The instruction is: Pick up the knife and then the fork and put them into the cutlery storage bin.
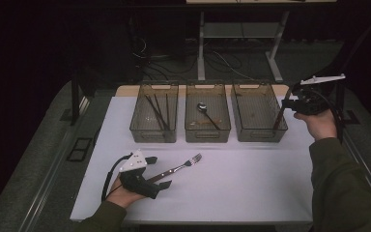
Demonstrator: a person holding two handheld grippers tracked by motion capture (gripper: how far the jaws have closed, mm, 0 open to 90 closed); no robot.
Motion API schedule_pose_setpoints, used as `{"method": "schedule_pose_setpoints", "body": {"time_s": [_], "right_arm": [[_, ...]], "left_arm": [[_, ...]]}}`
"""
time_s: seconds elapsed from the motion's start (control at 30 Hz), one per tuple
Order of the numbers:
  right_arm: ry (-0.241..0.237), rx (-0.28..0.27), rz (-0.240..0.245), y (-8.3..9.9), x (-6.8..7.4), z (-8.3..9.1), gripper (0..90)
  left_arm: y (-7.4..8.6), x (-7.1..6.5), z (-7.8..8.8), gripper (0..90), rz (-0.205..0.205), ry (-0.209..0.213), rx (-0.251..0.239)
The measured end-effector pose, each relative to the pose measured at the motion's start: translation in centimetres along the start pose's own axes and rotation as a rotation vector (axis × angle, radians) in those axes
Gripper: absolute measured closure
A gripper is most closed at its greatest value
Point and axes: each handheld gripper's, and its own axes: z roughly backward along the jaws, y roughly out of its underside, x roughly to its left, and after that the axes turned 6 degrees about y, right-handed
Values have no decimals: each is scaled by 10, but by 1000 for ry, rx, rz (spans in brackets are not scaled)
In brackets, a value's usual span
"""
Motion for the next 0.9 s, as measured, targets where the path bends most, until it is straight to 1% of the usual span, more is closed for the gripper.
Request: {"method": "schedule_pose_setpoints", "body": {"time_s": [0.03,0.1,0.17,0.2,0.27,0.33,0.43,0.5,0.6,0.63,0.67,0.7,0.73,0.77,0.8,0.83,0.87,0.9], "right_arm": [[8,21,4,1,0,-2,892],[13,45,13,1,0,-5,892],[31,69,19,2,-1,-7,892],[29,87,25,2,-3,-8,892],[33,100,24,4,-3,-13,891],[23,92,26,4,-4,-17,891],[24,56,22,4,-3,-27,886],[10,32,27,5,-1,-37,880],[-10,9,15,7,3,-53,872],[-10,15,17,7,4,-58,855],[-2,37,26,7,7,-64,770],[10,53,41,8,9,-70,664],[9,81,46,8,11,-74,624],[12,88,46,9,13,-76,595],[8,80,31,9,14,-77,555],[-2,67,5,10,13,-76,522],[-22,42,-16,11,13,-75,487],[-38,24,-25,11,13,-73,454]], "left_arm": [[0,0,0,5,0,0,2],[0,0,0,6,2,1,2],[0,0,0,6,1,2,0],[0,0,0,7,1,3,0],[0,0,0,7,-2,6,3],[0,0,0,7,-3,7,5],[-1,0,0,7,-2,9,3],[-1,0,0,8,-2,10,1],[-1,-1,0,9,-1,15,-1],[-1,-1,0,9,-1,15,-1],[-1,0,0,10,-3,16,0],[-1,0,0,10,-4,17,0],[-1,0,1,10,-5,19,-1],[-1,0,1,10,-6,19,0],[-2,0,1,10,-9,17,2],[-2,0,1,10,-8,17,3],[-2,0,1,11,-8,17,4],[-2,0,1,12,-4,17,5]]}}
